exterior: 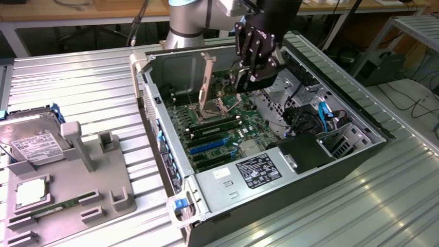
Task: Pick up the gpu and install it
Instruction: 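Insert the gpu into the slot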
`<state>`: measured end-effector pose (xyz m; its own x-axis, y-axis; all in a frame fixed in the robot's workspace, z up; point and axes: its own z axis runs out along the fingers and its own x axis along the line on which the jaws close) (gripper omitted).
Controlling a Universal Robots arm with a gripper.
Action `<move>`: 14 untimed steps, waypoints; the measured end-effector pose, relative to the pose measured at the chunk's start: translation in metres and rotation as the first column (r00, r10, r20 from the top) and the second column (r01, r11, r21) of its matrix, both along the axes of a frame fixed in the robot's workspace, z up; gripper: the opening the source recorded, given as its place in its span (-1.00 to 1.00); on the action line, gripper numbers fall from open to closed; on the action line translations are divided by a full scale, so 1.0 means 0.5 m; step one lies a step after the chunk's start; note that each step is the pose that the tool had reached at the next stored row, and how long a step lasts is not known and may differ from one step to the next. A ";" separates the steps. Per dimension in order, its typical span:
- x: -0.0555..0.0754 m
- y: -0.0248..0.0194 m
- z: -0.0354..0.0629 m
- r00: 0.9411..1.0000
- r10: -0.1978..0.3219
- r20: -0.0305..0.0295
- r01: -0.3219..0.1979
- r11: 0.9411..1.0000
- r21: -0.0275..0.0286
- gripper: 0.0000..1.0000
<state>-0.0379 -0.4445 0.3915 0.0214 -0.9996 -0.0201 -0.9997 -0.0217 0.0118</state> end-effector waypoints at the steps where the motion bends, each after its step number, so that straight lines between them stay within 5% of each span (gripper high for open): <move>1: -0.001 0.0019 -0.001 1.000 -0.001 0.001 0.001 1.000 0.000 -0.44; 8: -0.005 0.0077 -0.011 1.000 -0.006 0.016 0.006 1.000 0.000 -0.44; 14: -0.010 0.0077 -0.014 1.000 -0.003 0.018 0.003 1.000 0.003 -0.44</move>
<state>-0.0429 -0.4406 0.3843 0.0186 -0.9996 -0.0224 -0.9998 -0.0184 -0.0059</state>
